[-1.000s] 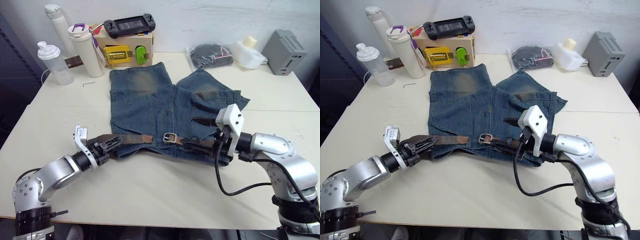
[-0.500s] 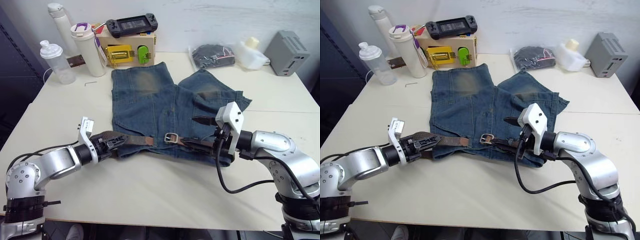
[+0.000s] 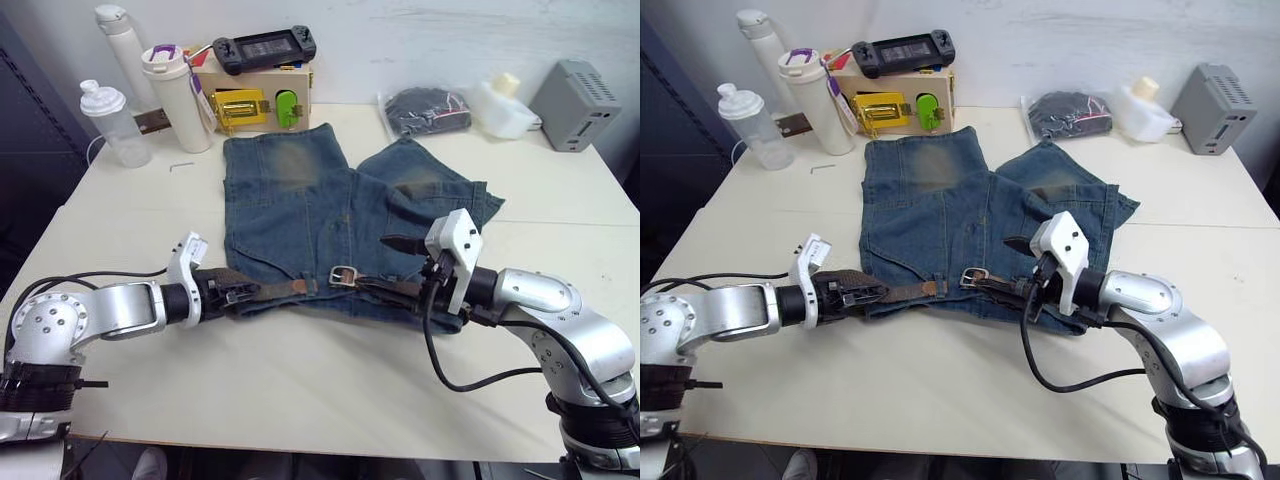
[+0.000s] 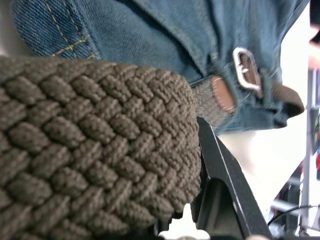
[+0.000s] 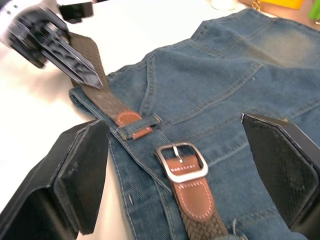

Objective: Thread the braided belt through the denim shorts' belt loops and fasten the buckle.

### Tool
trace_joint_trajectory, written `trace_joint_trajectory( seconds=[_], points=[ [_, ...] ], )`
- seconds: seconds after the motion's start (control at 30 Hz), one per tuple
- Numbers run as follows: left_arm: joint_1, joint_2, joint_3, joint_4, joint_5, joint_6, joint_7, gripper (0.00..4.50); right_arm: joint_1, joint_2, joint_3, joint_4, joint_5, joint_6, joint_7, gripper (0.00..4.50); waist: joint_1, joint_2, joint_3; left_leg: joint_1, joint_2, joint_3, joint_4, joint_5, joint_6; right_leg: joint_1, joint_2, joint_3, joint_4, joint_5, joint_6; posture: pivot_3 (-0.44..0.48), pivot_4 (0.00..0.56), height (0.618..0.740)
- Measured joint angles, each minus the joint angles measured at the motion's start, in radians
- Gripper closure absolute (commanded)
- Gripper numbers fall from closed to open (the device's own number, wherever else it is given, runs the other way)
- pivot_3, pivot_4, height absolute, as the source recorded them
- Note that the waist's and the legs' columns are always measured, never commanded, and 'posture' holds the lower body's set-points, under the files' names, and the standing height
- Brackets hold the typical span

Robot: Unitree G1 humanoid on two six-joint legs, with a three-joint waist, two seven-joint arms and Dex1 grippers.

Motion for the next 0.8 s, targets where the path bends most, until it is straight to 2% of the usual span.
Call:
trace_joint_trajectory(
  seconds=[0.2,0.43,0.53,0.63,0.8],
  points=[
    [-0.147,-0.045,-0.15,0.03,0.378,-0.023,-0.369,4.5,0.045,0.0,0.018,-0.021,-0.007,0.0,-0.034,0.03,-0.003,0.0,0.0,0.0,-0.001,0.0,-0.001,0.0,0.0,-0.001,0.0,0.0,0.0,0.0,0.0,0.0,0.15,0.74],
    [-0.168,-0.047,-0.302,-0.016,0.757,-0.191,-0.755,4.5,0.086,-0.012,0.037,-0.028,-0.052,-0.02,-0.059,0.03,-0.004,0.0,0.001,0.0,0.0,0.001,-0.002,0.0,0.0,-0.001,0.0,0.0,-0.001,0.0,0.0,0.0,0.15,0.74],
    [-0.16,-0.059,-0.341,-0.019,0.895,-0.298,-0.856,4.5,0.094,-0.036,0.09,-0.029,-0.137,-0.087,-0.063,0.03,-0.003,0.0,0.001,-0.001,0.0,0.001,-0.002,0.0,0.0,-0.001,0.0,0.0,-0.001,0.0,0.0,0.0,0.15,0.74],
    [-0.149,-0.104,-0.355,-0.014,1.014,-0.393,-0.914,4.5,0.093,-0.092,0.182,0.0,-0.339,-0.288,-0.077,0.03,0.003,0.0,0.002,-0.003,0.0,0.0,0.0,0.0,0.0,-0.001,0.0,0.0,-0.002,0.0,0.0,0.0,0.15,0.74],
    [-0.139,-0.149,-0.335,-0.009,1.092,-0.415,-0.962,4.5,0.059,-0.142,0.289,0.113,-0.617,-0.612,-0.096,0.03,-0.001,0.0,0.002,-0.003,0.0,0.0,0.001,0.0,0.0,-0.002,0.0,-0.001,0.0,0.0,0.0,0.0,0.15,0.74]
  ],
)
